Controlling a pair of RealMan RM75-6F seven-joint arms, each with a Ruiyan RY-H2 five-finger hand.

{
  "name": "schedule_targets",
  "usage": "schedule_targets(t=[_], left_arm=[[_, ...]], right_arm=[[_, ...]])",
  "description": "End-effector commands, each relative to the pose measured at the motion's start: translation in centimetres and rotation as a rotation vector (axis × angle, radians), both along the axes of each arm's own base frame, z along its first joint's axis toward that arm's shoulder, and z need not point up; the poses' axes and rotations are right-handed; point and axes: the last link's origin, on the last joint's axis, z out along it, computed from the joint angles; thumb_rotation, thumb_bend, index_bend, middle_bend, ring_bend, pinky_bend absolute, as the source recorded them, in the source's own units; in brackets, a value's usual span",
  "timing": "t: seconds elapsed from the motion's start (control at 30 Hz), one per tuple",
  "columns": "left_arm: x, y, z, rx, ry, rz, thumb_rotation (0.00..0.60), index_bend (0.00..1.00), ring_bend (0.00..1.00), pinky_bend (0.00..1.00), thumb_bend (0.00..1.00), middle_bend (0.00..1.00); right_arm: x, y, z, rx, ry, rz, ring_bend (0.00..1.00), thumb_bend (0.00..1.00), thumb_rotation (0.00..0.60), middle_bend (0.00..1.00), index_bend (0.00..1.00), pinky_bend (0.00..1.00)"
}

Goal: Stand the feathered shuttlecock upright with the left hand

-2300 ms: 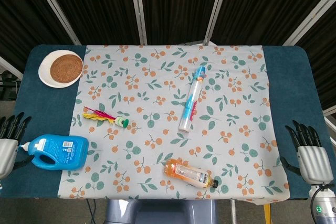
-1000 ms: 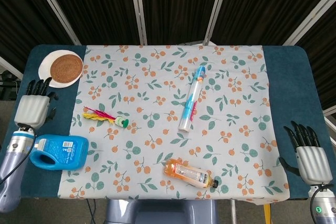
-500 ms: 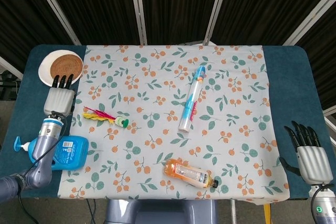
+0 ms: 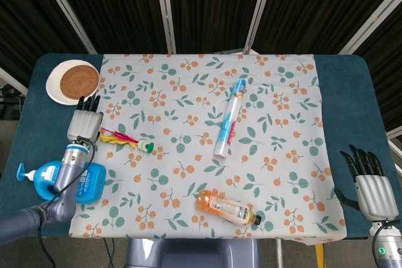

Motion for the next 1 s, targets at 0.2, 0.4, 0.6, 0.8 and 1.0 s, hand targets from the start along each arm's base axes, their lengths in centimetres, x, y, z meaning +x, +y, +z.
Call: schedule_targets(t=[0.2,0.4,0.6,0.8,1.0], left_arm=[[0.2,0.3,-1.2,-0.012,-0.002,-0.004,0.600,0.50,0.00,0.00,0.33,0.00],[0.4,0.3,-1.9,-0.023,0.010,-0.009,0.600,0.50,0.00,0.00,0.33,0.00],[0.6,0.5,-2.4,-0.027,0.015,-0.005,0.600,0.51,0.00,0.00,0.32,0.00],[0.7,0.7,-3.1,-0.037,0.014,0.001,0.600,0.52,0.00,0.01,0.37,0.00],[0.7,0.7,-3.5,-0.040,0.016,-0.002,0.600,0.54,0.00,0.01,0.37,0.00]], right_arm=[[0.0,0.0,0.0,0.002,-0.002,0.000,0.00,0.15,0.600,0.00,0.12,0.01],[0.0,0.1,0.1,0.001,-0.007,0.002,0.00,0.15,0.600,0.00,0.12,0.01],[0.0,0.1,0.0,0.005,-0.009,0.005,0.00,0.15,0.600,0.00,0.12,0.01],[0.1,0.1,0.1,0.004,-0.011,0.007,0.00,0.15,0.600,0.00,0.12,0.01],[0.0,0.1,0.1,0.003,-0.013,0.006,0.00,0.15,0.600,0.00,0.12,0.01]])
